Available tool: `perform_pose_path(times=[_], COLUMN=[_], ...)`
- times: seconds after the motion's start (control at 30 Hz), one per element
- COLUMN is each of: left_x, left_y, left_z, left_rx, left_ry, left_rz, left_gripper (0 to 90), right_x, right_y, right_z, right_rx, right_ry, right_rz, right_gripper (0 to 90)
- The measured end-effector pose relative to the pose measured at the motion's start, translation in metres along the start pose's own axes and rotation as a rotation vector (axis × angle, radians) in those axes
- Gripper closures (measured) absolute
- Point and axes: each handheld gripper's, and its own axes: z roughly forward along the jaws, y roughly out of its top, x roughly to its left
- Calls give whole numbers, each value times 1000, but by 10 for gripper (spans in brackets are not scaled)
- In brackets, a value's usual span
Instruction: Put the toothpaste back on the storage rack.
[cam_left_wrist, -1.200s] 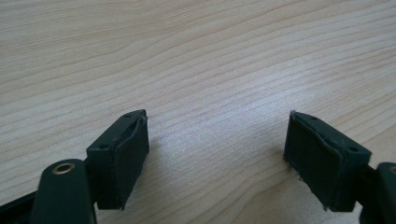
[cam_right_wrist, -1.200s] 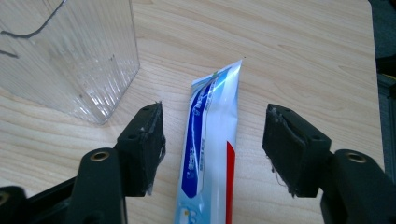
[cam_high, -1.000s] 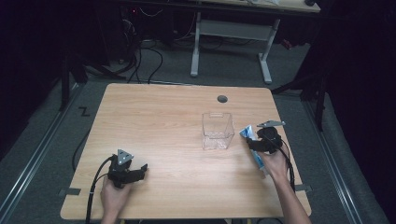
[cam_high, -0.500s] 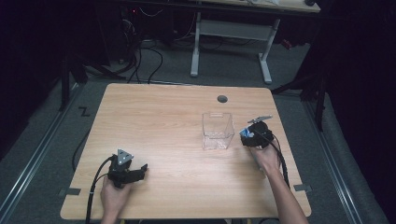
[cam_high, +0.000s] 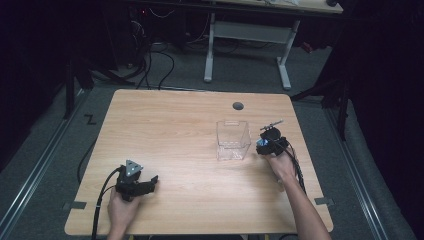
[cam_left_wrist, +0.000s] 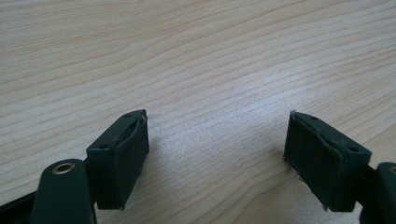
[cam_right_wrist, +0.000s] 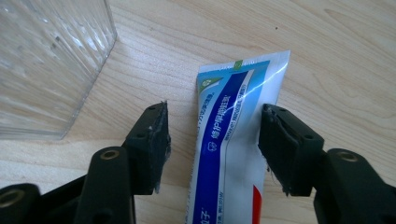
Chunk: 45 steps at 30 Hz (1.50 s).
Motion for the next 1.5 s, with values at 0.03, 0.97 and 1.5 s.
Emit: perform_pose_path(times=[0.03, 0.97, 1.5], left_x=[0, 2, 4], left_y=[0, 1, 0], left_z=[0, 0, -1], left_rx=[0, -13, -27], left_ry=[0, -5, -20], left_rz=[1, -58, -89], left_gripper=[224, 202, 233], right_x=[0, -24, -15], right_y=[0, -9, -5], right_z=[0, 15, 11], right_rx=[0, 125, 162], right_ry=[0, 87, 51], right_rz=[-7, 51, -43], right_gripper=[448, 604, 676])
